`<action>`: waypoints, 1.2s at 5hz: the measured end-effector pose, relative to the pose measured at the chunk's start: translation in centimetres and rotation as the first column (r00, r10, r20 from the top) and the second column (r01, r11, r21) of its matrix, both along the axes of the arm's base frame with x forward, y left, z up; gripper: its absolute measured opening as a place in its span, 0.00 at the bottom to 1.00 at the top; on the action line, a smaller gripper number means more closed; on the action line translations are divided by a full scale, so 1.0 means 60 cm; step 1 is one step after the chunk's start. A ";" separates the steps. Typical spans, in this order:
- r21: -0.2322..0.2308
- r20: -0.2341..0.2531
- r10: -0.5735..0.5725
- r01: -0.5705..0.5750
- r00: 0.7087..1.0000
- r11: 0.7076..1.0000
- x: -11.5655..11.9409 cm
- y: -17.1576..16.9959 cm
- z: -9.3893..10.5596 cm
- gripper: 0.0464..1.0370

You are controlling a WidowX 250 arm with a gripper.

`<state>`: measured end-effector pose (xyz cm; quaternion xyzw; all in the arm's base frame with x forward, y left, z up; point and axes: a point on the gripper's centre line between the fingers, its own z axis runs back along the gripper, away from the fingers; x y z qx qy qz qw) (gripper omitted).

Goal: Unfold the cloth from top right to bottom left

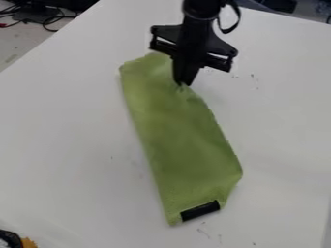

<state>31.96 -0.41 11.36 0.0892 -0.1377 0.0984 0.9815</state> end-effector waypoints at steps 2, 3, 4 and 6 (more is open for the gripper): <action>0.003 0.052 0.103 -0.104 0.993 0.995 -0.133 0.118 -0.015 0.01; -0.012 0.055 0.154 -0.153 0.987 0.988 -0.185 0.156 -0.036 0.01; -0.055 0.070 0.191 -0.187 0.979 0.981 -0.221 0.186 -0.073 0.01; -0.081 0.065 0.234 -0.229 0.970 0.970 -0.268 0.217 -0.117 0.01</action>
